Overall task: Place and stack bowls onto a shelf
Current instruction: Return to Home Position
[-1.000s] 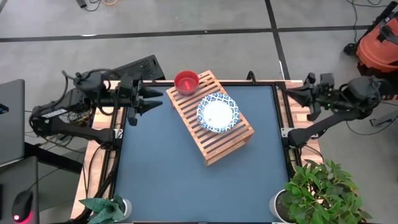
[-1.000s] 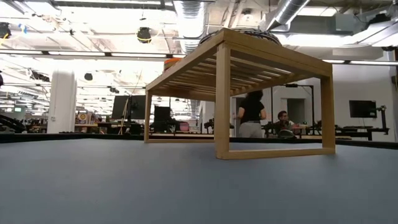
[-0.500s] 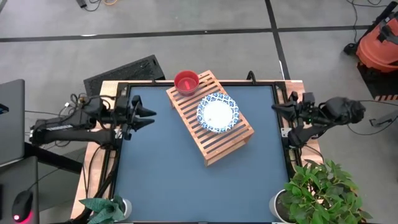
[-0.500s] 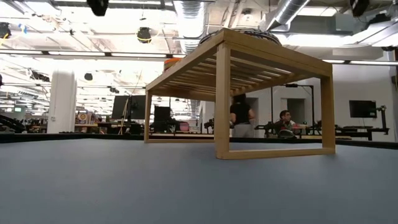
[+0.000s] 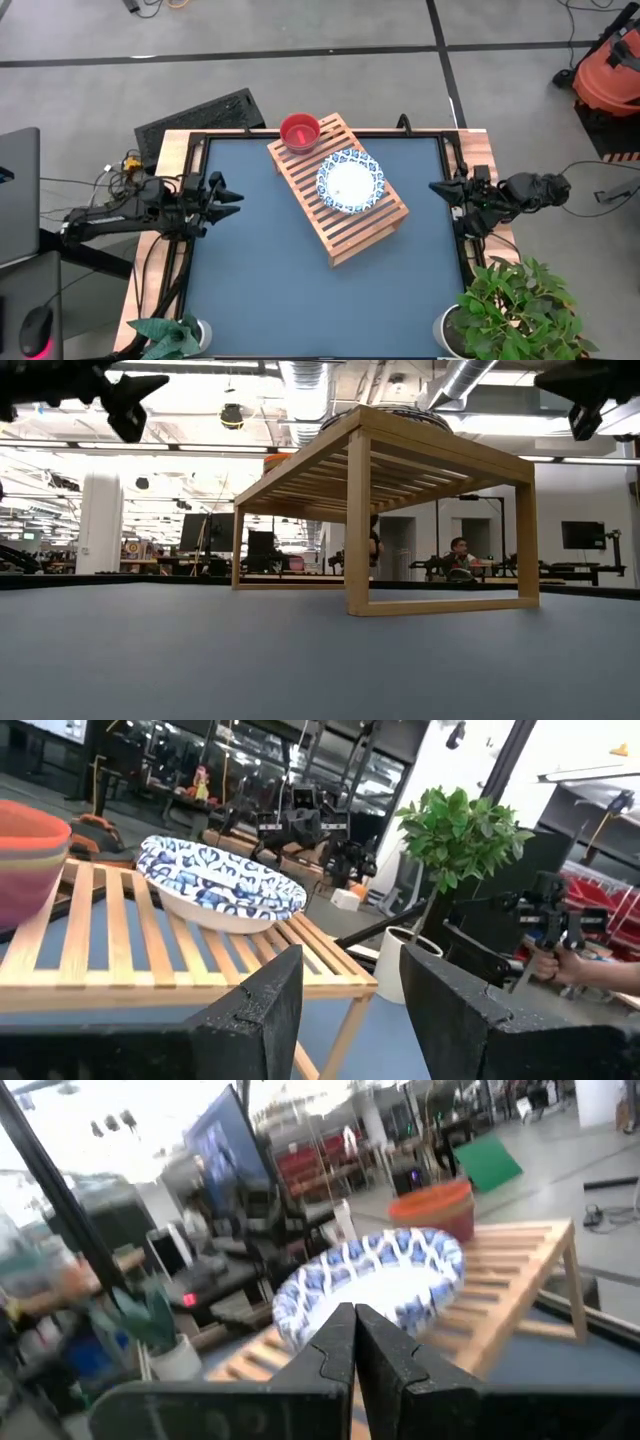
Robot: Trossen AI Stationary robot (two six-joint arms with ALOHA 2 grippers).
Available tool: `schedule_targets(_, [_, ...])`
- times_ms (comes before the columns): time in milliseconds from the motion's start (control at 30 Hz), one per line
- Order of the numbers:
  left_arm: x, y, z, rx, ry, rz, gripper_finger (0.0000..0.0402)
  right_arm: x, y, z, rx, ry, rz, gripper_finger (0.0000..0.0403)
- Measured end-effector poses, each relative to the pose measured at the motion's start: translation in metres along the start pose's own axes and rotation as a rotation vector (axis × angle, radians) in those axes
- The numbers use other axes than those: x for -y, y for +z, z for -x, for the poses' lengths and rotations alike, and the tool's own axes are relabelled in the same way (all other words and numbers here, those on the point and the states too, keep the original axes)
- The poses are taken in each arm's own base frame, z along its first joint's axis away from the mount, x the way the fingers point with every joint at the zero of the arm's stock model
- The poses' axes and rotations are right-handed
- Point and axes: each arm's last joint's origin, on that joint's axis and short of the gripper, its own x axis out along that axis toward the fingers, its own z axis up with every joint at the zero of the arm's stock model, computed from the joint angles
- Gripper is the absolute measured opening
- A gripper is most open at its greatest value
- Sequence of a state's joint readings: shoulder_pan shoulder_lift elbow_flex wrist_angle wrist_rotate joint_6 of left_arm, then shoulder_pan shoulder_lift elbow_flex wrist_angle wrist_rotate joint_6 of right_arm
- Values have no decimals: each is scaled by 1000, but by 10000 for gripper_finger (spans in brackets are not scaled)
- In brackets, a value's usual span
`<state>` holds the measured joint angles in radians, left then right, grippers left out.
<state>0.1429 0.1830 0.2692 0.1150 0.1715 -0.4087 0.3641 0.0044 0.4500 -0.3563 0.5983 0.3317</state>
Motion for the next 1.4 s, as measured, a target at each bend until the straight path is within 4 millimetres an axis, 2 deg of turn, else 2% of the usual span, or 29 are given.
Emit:
schedule_targets(100, [-3, -10, 8, 30, -13, 10, 153, -1, -2, -3, 14, -3, -19, 36])
schedule_targets(233, [-8, -25, 16, 60, -12, 22, 153, 1, -18, -7, -33, -11, -3, 36])
schedule_targets(500, [-29, -66, 12, -25, 100, 115, 153, 4, -53, -19, -66, -22, 14, 36])
schedule_targets(867, [-34, -66, 13, 14, 266, 42, 153, 12, -102, -32, -56, -3, -27, 36])
schedule_targets(1000, [-36, -68, 13, 17, 322, 48, 153, 11, -106, -34, -28, 25, 10, 36])
schedule_targets(1400, [-38, -71, 14, 1, 345, 102, 153, 11, -106, -34, -29, 21, 52, 36])
